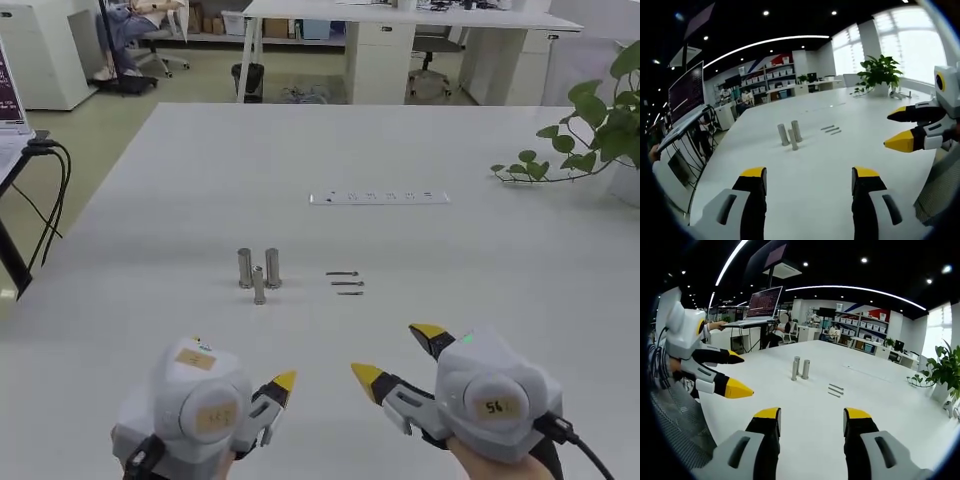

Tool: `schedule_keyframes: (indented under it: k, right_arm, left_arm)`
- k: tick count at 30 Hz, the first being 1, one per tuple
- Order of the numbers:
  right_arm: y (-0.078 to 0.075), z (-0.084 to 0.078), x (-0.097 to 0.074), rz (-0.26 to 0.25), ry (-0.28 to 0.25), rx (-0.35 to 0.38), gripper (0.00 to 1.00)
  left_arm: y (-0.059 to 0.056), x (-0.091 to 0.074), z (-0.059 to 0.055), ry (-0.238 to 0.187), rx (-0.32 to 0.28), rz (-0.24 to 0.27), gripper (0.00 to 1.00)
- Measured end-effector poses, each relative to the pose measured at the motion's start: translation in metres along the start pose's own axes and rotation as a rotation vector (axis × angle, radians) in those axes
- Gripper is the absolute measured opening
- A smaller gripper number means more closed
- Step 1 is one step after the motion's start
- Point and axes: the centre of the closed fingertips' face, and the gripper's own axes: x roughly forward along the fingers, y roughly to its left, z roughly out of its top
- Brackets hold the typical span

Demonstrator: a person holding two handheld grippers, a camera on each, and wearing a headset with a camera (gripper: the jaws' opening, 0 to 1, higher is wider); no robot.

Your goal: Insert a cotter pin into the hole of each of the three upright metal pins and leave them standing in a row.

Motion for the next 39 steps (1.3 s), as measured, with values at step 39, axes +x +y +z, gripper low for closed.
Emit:
schedule_keyframes:
  k: [39]
  right_arm:
    - [-0.018,0.036,0.031,0.136,0.0,0.081,0.47]
  left_arm:
    - [-0.006,0.006,0.019,-0.029,0.003,-0.042,0.99]
